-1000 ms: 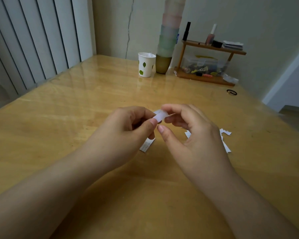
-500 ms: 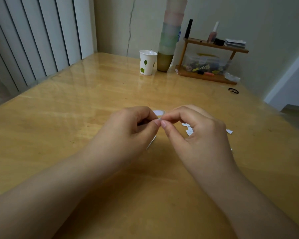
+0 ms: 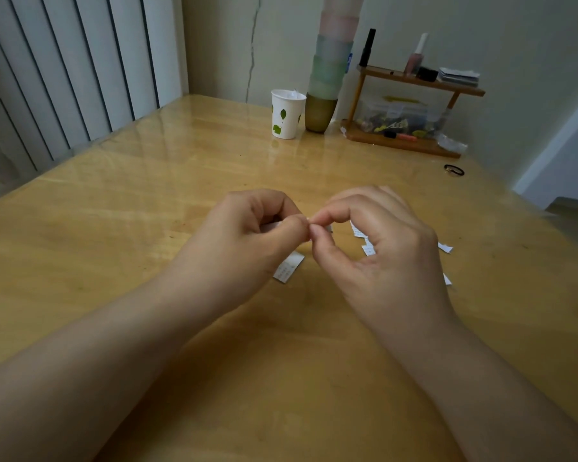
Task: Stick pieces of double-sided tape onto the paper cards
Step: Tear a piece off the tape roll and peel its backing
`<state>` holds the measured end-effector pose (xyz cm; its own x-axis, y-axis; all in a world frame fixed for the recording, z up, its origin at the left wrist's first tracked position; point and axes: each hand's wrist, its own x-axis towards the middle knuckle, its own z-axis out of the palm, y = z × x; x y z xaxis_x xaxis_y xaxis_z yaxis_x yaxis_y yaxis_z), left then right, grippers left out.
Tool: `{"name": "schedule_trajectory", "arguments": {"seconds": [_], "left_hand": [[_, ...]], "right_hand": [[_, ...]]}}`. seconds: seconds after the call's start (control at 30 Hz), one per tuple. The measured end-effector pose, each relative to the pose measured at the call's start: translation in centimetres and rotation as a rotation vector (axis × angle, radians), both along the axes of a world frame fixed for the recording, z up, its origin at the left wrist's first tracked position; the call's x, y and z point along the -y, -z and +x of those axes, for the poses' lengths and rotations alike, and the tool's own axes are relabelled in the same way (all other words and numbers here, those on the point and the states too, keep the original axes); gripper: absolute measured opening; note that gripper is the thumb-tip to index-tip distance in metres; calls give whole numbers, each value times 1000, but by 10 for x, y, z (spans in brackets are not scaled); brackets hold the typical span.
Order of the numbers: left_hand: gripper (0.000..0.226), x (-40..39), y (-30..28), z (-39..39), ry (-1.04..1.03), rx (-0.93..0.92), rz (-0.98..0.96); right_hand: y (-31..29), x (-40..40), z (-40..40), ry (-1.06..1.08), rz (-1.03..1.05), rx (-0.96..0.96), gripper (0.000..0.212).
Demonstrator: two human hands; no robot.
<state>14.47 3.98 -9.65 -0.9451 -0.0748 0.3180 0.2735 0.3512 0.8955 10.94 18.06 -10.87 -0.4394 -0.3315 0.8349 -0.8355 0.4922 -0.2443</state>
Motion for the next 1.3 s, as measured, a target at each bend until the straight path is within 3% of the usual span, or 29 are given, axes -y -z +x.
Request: {"name": "schedule_trajectory", "arguments": {"seconds": [0.37, 0.5, 0.6, 0.73, 0.83, 1.0, 1.3], "left_hand": [[23, -1, 2, -2, 77, 60, 79], [23, 11, 3, -13, 22, 97, 289], [22, 21, 1, -17, 16, 79, 399], [22, 18, 1, -12, 39, 83, 349], [23, 17, -1, -10, 24, 108, 366], [37, 16, -5, -6, 170, 128, 395], [37, 13, -1, -5, 489, 245, 561]], "right_hand": [[-6, -9, -5, -15, 145, -78, 11], [-4, -7, 2, -74, 275, -62, 11], [-5, -10, 6, -131, 180, 208, 12], [-17, -19, 0, -322, -369, 825, 18], [-19, -24, -4, -469, -650, 1068, 31], [-21, -22, 0, -568, -665, 1147, 29], [-19, -22, 1, -552, -578, 1158, 43]]}}
